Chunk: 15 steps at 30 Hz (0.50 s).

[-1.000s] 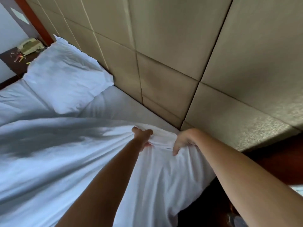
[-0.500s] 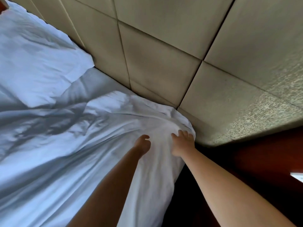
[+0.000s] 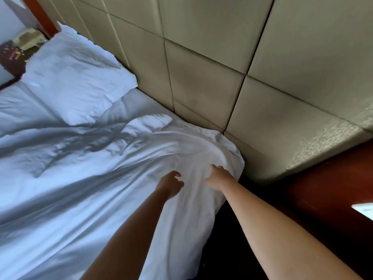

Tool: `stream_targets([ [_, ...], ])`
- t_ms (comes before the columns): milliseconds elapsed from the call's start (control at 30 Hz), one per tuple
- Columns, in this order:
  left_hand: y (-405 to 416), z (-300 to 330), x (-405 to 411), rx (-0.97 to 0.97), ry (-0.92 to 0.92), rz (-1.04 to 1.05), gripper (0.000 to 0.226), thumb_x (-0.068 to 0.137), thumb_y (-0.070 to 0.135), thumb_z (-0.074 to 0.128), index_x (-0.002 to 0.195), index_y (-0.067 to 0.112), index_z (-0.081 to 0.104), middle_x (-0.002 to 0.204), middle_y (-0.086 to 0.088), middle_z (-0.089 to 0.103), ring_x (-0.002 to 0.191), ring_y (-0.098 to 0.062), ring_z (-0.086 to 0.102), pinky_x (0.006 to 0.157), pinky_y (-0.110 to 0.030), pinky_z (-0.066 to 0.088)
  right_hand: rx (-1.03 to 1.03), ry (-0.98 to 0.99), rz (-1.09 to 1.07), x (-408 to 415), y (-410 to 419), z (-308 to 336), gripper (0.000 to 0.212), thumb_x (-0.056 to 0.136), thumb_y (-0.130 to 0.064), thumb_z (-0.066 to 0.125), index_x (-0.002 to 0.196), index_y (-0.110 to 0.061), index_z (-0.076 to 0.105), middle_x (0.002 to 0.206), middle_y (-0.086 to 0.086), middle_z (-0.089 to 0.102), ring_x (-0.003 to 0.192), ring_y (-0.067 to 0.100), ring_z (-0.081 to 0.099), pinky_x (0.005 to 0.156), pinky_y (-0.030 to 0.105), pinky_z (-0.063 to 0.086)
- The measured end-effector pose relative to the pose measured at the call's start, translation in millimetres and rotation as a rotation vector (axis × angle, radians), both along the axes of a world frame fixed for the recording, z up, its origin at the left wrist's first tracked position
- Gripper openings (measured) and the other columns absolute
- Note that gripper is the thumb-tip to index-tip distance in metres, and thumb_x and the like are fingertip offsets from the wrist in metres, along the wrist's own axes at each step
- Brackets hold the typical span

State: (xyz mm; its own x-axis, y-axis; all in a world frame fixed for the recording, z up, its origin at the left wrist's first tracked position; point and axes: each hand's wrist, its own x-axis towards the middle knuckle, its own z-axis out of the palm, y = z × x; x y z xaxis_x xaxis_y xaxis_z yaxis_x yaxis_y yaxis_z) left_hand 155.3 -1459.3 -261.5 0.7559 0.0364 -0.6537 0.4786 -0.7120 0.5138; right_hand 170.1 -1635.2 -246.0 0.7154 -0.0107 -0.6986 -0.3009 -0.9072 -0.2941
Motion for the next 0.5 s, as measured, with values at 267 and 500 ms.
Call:
stream_targets([
  [267,-63,-76,-16,0.101,0.031,-0.435,0.095,0.077,0.046,0.072,0.152,0.023,0.018,0.157,-0.006,0.018,0.141,-0.029,0.025,0.114,-0.039,0.028,0.189,0.075,-0.431,-32,-30,-74,0.045,0.095,-0.02,0.038,0.139,-0.014,0.038,0.141,0.012,0.041,0.124,0.033,0.047,0.099,0.036,0.044],
  [500,-91,-141,-24,0.482,-0.059,-0.604,0.108,0.085,0.024,0.065,0.148,0.03,-0.022,0.156,-0.02,0.006,0.133,-0.039,0.034,0.102,-0.047,0.039,0.274,-0.053,-0.816,-43,-42,-134,0.035,0.094,-0.006,0.037,0.123,-0.012,0.056,0.128,0.013,0.058,0.12,0.032,0.052,0.097,0.034,0.042],
])
